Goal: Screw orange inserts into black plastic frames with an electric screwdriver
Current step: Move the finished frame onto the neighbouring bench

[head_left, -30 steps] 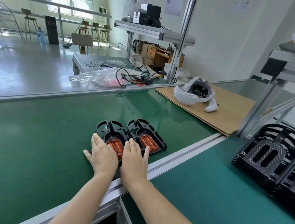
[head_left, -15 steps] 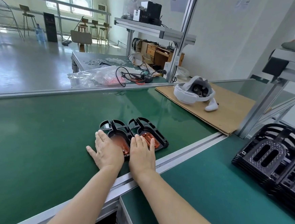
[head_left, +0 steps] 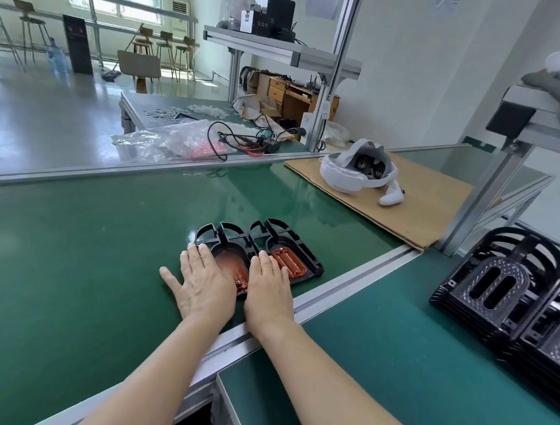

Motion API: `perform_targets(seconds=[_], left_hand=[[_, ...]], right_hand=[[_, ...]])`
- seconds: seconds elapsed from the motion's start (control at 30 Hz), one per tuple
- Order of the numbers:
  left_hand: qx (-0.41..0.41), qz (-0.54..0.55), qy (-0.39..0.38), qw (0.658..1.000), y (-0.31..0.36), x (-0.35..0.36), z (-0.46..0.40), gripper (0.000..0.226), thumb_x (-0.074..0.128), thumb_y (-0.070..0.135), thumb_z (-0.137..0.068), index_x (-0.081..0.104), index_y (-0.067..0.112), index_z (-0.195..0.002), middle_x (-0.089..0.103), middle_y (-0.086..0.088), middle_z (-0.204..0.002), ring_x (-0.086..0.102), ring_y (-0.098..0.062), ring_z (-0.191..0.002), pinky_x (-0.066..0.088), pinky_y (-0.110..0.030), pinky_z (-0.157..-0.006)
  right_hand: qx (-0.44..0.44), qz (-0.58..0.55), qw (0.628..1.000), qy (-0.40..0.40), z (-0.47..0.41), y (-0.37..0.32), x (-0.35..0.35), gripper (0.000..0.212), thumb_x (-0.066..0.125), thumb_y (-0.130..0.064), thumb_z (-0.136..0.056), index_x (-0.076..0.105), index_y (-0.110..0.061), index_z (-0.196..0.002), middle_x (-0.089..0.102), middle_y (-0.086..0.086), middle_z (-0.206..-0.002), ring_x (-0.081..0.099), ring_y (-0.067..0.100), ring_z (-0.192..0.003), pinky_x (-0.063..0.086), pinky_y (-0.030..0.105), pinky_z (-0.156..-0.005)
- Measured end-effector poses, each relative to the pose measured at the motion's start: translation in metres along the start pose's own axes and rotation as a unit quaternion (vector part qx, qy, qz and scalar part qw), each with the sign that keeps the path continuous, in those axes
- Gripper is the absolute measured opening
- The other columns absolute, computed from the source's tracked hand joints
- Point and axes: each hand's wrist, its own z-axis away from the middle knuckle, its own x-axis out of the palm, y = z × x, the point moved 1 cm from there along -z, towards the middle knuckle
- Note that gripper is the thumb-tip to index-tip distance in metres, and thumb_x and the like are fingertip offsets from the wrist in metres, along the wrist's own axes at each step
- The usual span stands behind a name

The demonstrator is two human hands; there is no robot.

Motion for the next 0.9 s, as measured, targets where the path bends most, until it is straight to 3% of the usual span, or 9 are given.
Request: perform_targets(seconds=[0.1,0.23,0.3,0.57,0.7,0.9], left_hand=[[-0.003,0.001,-0.008,1.0,0.001,-0.001,0.0,0.063,0.019,0.043,-0.101,0.003,0.01,-0.151,0.0,-0.006,-0.16,-0.002,-0.022,-0.147,-0.008,-0.055,-0.113],[-0.002,0.001,-0.01,1.0,0.001,-0.004,0.001,0.066,0.017,0.049,-0.099,0.004,0.012,-0.152,-0.004,-0.003,-0.16,-0.006,-0.021,-0.147,-0.009,-0.056,-0.113],[0.015,0.01,0.001,1.0,0.006,-0.005,0.005,0.064,0.017,0.049,-0.099,0.005,0.014,-0.152,-0.005,-0.002,-0.16,-0.007,-0.022,-0.147,-0.01,-0.056,-0.112],[0.15,0.072,0.032,0.986,0.068,-0.006,0.042,0.057,0.021,0.042,-0.101,0.011,0.02,-0.152,0.003,0.004,-0.16,-0.004,-0.015,-0.146,-0.009,-0.049,-0.114],[0.211,0.116,-0.017,0.97,0.108,-0.001,0.065,0.056,0.023,0.041,-0.101,0.01,0.022,-0.152,0.003,0.006,-0.16,-0.003,-0.015,-0.146,-0.008,-0.045,-0.115],[0.31,0.183,-0.102,0.927,0.17,0.007,0.111,0.055,0.028,0.042,-0.1,0.013,0.026,-0.151,0.009,0.006,-0.16,0.006,-0.013,-0.145,-0.003,-0.039,-0.117]], right_hand=[[0.003,-0.01,1.0,-0.003,0.005,0.002,-0.001,0.062,0.033,-0.005,-0.1,0.004,-0.009,-0.155,0.0,0.006,-0.163,-0.004,0.02,-0.15,-0.004,0.041,-0.12],[0.019,-0.001,1.0,0.002,0.012,0.008,-0.003,0.057,0.021,-0.036,-0.106,0.004,-0.014,-0.155,-0.001,0.003,-0.164,-0.006,0.02,-0.15,-0.011,0.05,-0.117],[0.033,-0.006,0.999,0.012,0.016,0.012,-0.008,0.058,0.019,-0.042,-0.105,0.005,-0.016,-0.155,0.001,0.003,-0.164,-0.005,0.021,-0.15,-0.013,0.053,-0.115],[0.108,-0.011,0.993,0.041,0.055,0.054,-0.034,0.056,0.012,-0.042,-0.105,0.002,-0.02,-0.155,0.002,-0.002,-0.163,-0.005,0.022,-0.15,-0.018,0.059,-0.11],[0.156,-0.026,0.985,0.061,0.082,0.086,-0.048,0.052,0.017,-0.037,-0.106,0.003,-0.023,-0.154,0.001,-0.006,-0.163,-0.005,0.019,-0.149,-0.018,0.06,-0.11],[0.245,-0.03,0.961,0.121,0.128,0.146,-0.082,0.055,0.018,-0.043,-0.104,0.002,-0.027,-0.154,0.0,-0.009,-0.163,-0.005,0.014,-0.149,-0.016,0.059,-0.111]])
